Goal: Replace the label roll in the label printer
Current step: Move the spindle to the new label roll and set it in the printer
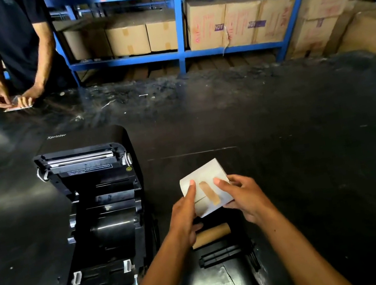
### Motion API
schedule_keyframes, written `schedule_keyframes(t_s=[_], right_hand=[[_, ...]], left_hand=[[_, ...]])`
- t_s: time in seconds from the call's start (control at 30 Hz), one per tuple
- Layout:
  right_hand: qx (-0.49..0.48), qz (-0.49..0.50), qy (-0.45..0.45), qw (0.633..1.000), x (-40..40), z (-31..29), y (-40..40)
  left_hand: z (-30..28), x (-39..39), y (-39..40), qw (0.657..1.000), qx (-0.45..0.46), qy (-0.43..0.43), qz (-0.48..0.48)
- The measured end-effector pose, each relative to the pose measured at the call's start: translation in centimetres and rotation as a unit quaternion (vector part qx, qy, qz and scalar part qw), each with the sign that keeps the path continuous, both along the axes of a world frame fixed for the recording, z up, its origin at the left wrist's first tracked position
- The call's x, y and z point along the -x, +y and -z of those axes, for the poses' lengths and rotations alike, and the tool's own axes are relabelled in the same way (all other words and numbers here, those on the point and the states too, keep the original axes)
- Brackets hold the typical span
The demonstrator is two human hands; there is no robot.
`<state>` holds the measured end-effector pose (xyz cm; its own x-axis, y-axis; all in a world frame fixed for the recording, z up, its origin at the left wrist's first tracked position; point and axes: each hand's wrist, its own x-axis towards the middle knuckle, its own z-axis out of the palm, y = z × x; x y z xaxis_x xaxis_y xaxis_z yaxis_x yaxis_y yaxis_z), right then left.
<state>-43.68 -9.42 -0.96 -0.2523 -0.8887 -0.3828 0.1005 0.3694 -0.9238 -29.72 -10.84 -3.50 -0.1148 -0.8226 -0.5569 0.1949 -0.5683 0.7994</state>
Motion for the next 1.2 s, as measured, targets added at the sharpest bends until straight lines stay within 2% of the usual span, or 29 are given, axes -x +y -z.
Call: schedule_keyframes(t_s=[0.2,0.27,0.37,0.43,0.5,0.57,0.8,0.9,0.97,1.0,1.07,1.2], right_hand=[[-0.022,0.006,-0.057,0.998,1.0,-0.9,1.8],[-0.025,-0.019,-0.034,0.999,1.3,-1.5,2.3],[0.039,0.003,0.133,0.990,1.6,-2.3,2.6],[0.123,0.056,0.250,0.959,1.7,-2.6,2.7],[0.204,0.042,0.308,0.928,1.1,-3.1,2.8],[0.233,0.002,0.347,0.908,0.3,-3.1,2.8],[0.218,0.033,0.305,0.926,-0.8,-2.7,2.2],[0.252,0.028,0.243,0.936,-0.4,-2.9,2.8],[0.266,0.067,0.197,0.941,1.1,-2.4,3.4],[0.255,0.090,0.186,0.945,2.1,-1.6,3.7],[0.174,0.110,0.209,0.956,4.3,0.8,4.0],[-0.023,0.062,0.312,0.948,6.7,7.3,5.5]], left_hand=[[-0.2,0.0,0.7,0.995,0.006,0.097,0.036],[-0.4,0.3,0.9,0.992,0.026,0.120,0.021],[-1.0,0.7,1.1,0.993,0.057,0.104,-0.003],[-1.4,0.7,1.0,0.993,0.084,0.078,-0.009],[-2.0,0.7,0.8,0.992,0.109,0.057,-0.013],[-2.5,0.6,0.8,0.990,0.134,0.039,-0.011],[-3.1,0.2,1.0,0.985,0.171,0.012,-0.012],[-3.1,0.5,0.7,0.990,0.133,0.033,-0.021],[-2.9,0.5,0.4,0.993,0.104,0.038,-0.041],[-2.8,0.4,0.3,0.993,0.100,0.038,-0.051],[-2.6,-0.1,0.2,0.992,0.099,0.040,-0.060],[-2.0,-1.2,0.7,0.992,0.093,0.068,-0.050]])
